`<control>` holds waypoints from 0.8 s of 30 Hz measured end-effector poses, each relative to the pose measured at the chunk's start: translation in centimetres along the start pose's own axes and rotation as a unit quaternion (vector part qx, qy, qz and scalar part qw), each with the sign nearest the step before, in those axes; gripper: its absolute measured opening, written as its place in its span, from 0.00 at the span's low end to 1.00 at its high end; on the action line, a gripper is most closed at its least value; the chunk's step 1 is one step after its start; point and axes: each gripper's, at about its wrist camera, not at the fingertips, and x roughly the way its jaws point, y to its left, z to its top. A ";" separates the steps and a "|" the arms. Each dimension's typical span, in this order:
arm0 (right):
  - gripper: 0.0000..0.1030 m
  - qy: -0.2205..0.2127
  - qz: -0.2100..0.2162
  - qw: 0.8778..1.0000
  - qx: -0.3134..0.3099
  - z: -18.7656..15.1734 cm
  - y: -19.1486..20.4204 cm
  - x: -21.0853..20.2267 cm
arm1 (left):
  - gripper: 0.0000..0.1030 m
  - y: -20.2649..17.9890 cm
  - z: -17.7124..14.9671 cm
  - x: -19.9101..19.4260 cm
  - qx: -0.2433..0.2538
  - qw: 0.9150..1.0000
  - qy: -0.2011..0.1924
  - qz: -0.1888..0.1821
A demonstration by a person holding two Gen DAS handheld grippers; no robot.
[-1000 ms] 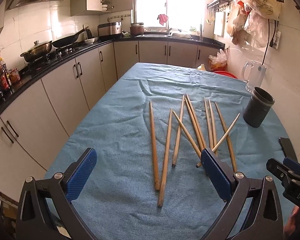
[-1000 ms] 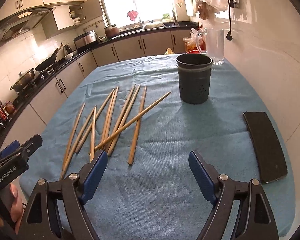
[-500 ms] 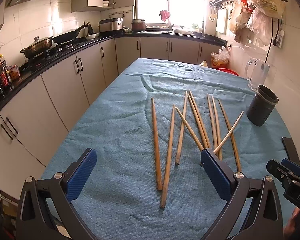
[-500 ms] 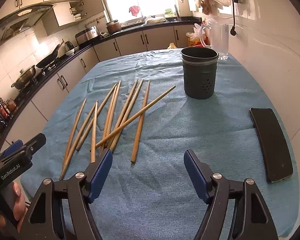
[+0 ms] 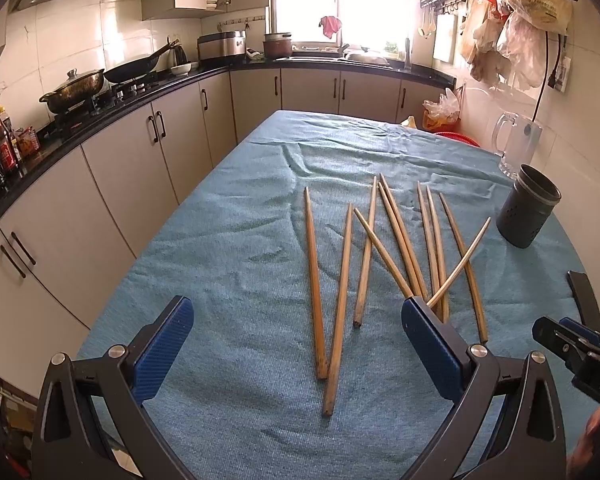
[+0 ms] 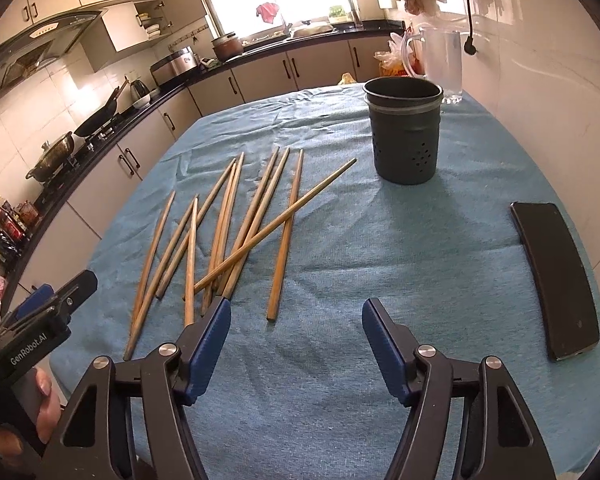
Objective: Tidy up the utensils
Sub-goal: 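Close the right tool on one wooden chopstick while the left tool grasps another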
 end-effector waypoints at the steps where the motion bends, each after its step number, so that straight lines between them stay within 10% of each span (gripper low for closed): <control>1: 0.70 0.002 0.003 1.000 0.003 0.1 -0.1 0.1 | 1.00 0.1 0.0 0.1 -0.001 1.000 0.001 0.000; 15: 0.46 0.083 0.089 0.985 0.124 6.1 -2.5 5.8 | 0.90 3.0 0.9 2.5 -0.031 0.999 0.040 -0.018; 24: 0.31 0.107 0.036 0.973 0.201 9.5 -3.2 12.5 | 0.76 5.1 0.8 3.7 -0.045 0.997 0.052 -0.023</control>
